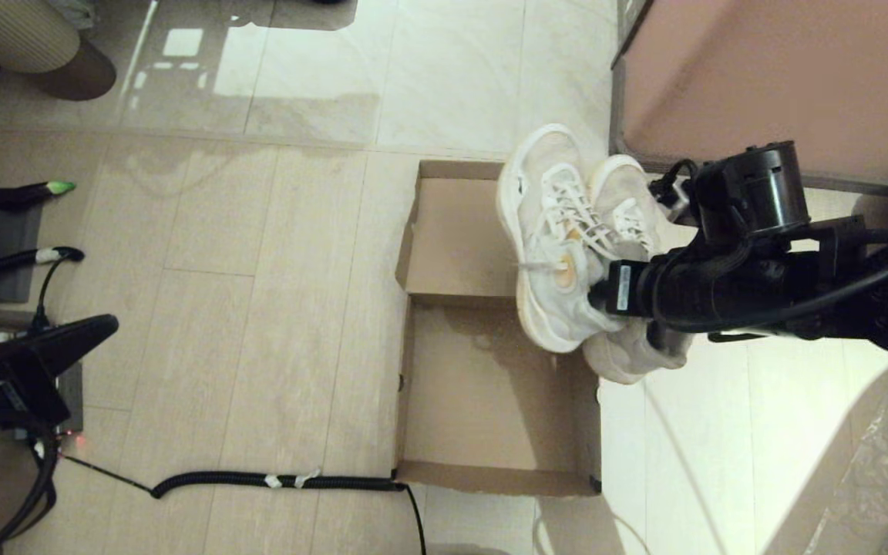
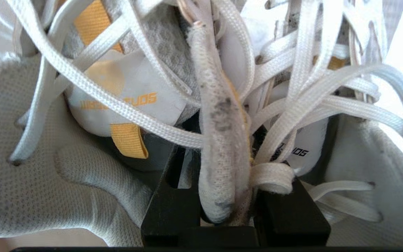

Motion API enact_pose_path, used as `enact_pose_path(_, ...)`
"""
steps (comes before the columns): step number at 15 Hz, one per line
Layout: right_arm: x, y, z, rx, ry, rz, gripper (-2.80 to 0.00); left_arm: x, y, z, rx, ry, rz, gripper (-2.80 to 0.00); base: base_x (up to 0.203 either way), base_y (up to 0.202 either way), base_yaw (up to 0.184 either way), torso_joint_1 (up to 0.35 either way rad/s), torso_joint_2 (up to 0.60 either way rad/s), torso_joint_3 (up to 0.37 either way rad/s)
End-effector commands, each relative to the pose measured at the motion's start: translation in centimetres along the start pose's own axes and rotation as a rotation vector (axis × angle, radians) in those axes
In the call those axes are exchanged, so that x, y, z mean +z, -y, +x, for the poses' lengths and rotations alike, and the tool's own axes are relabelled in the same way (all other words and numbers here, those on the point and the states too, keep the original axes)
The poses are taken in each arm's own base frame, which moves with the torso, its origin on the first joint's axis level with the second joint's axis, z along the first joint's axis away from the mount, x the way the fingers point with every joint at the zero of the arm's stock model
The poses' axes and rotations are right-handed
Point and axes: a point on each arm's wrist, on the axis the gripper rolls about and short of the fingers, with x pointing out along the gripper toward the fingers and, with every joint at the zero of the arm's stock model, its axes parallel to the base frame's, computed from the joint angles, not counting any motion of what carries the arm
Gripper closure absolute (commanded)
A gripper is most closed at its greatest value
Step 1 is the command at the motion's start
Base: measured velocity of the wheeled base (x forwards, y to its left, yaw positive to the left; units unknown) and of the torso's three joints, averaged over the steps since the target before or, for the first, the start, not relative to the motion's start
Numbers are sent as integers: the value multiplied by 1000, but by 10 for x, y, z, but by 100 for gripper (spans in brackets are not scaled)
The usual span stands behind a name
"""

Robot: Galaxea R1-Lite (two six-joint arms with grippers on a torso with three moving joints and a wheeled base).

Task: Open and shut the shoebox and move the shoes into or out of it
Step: Put the shoes out of the shoe box

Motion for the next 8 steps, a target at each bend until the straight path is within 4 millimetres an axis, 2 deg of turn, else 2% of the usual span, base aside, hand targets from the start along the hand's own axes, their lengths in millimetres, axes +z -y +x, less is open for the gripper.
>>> enact_pose_path(1, 11, 38, 16, -118, 10, 54, 0, 0, -1, 6, -1, -11, -2, 0, 0, 0, 0, 0, 0, 0)
enact_pose_path(4, 17, 93, 35, -271, 4, 124, 0, 1, -3, 16, -2, -31, -6, 0, 0, 0, 0, 0, 0, 0)
enact_pose_path(8, 22, 173, 42, -445, -4, 204, 0, 5, -6, 28, -2, -41, -14, 0, 0, 0, 0, 0, 0, 0)
